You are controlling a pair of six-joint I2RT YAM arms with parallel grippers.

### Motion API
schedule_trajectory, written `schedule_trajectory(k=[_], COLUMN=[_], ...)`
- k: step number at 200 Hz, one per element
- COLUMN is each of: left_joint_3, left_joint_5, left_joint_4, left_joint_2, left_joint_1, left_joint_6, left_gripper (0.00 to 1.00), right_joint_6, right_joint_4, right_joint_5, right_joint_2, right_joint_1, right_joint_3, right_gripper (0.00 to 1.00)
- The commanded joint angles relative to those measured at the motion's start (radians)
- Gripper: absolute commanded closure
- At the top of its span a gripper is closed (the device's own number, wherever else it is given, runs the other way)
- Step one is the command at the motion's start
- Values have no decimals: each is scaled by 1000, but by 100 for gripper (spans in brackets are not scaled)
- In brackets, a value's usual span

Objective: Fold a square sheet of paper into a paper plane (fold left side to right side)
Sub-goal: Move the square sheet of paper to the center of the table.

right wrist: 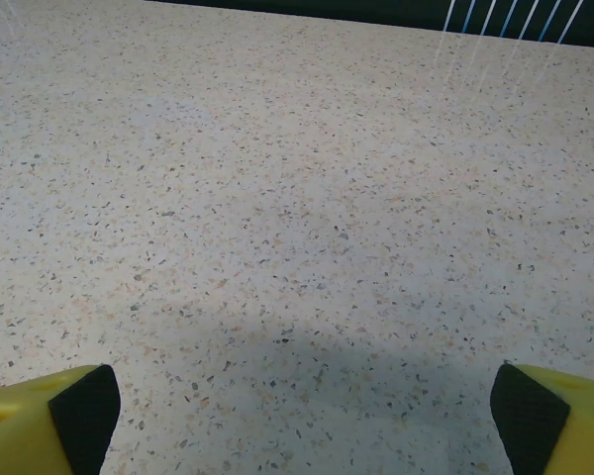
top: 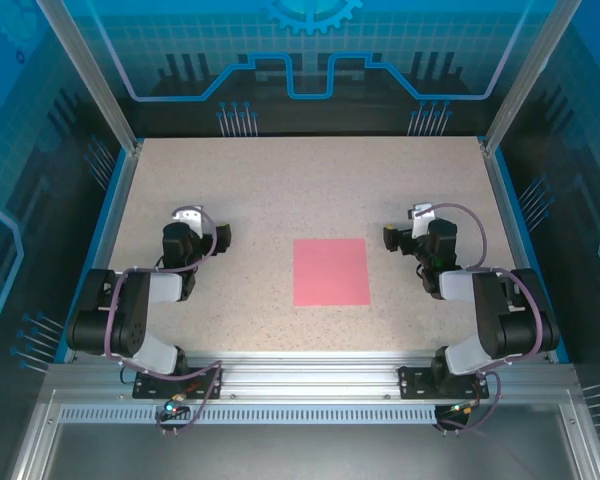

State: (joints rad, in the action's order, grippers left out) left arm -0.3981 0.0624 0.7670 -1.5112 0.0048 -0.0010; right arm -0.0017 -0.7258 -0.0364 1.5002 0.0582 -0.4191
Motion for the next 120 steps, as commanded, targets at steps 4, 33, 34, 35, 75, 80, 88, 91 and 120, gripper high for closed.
schedule_trajectory(k=[4,33,34,35,75,80,88,91,120], left_joint_3=[-25,-25,-25,-25,-25,-25,-25,-25,-21], left_joint_5=[-11,-11,-10,-10,-10,-10,-13,-12,-18], left_joint_4=[4,5,5,5,3,4,4,3,6], left_joint_2=[-4,-4,-4,-4,-3,-3,-3,-3,-2], left_joint_1=[-5,-5,-4,-4,-4,-4,-4,-5,-2], left_joint_6=[-4,-5,-4,-4,-5,-5,-5,-7,-8], left_gripper=[1,1,1,1,1,1,1,1,1], right_joint_6=[-11,-12,-12,-12,-11,-11,-11,-11,-11], right_joint_4=[-14,-14,-14,-14,-12,-12,-12,-12,-14], right_joint_5=[6,6,6,6,8,9,7,7,9], right_joint_2=[3,4,3,4,5,5,5,4,3], right_joint_1=[-5,-6,-5,-6,-7,-6,-8,-6,-9], right_joint_3=[-20,-20,-20,-20,-19,-20,-20,-20,-18], right_gripper=[0,0,0,0,0,0,0,0,0])
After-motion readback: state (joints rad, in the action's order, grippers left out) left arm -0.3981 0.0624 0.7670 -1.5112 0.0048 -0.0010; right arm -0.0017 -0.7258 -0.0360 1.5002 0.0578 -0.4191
